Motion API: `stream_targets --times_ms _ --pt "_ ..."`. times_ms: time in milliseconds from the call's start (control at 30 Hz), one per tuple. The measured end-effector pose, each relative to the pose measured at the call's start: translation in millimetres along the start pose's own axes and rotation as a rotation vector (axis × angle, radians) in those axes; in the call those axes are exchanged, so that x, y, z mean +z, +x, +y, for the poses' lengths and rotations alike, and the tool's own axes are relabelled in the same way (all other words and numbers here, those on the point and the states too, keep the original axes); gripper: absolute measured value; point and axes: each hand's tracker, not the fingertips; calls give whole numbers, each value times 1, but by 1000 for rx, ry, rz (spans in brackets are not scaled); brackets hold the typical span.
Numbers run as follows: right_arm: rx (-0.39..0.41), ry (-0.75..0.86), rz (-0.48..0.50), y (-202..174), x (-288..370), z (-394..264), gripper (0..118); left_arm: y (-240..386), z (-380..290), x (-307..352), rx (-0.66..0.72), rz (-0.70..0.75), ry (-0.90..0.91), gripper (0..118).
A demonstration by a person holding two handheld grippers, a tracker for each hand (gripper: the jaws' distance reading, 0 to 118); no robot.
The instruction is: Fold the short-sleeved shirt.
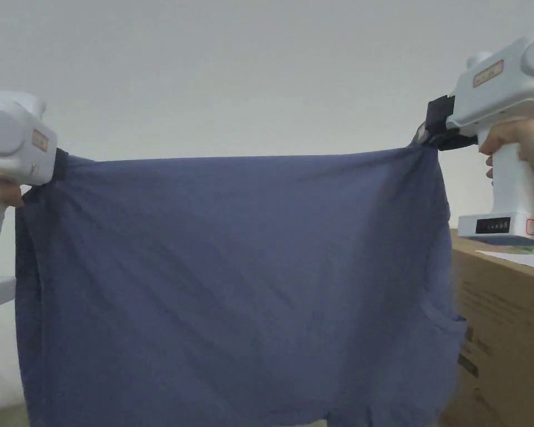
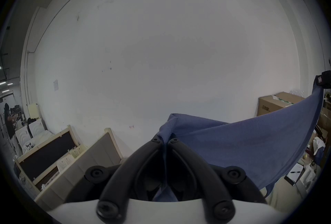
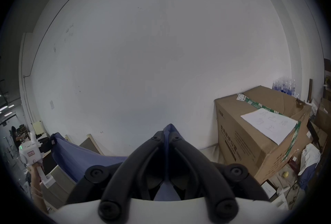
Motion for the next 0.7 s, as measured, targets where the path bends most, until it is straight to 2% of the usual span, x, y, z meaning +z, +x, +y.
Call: stream_targets --times_ms 100,300,433,567,700 --pt "11 -11 -5 -3 -21 -2 3 0 -1 -12 -49 53 60 0" --pt "32 -62 8 -4 -75 -52 3 -3 -53 -64 7 87 33 0" --pt "83 -225 -49 8 -132 -123 3 7 -140 -116 -14 49 -137 0" --pt "-12 -358 -66 31 -181 -219 3 22 -250 -155 -9 49 -282 0" --pt "14 -555 -124 54 -219 -326 3 38 -358 -178 -57 18 -499 0"
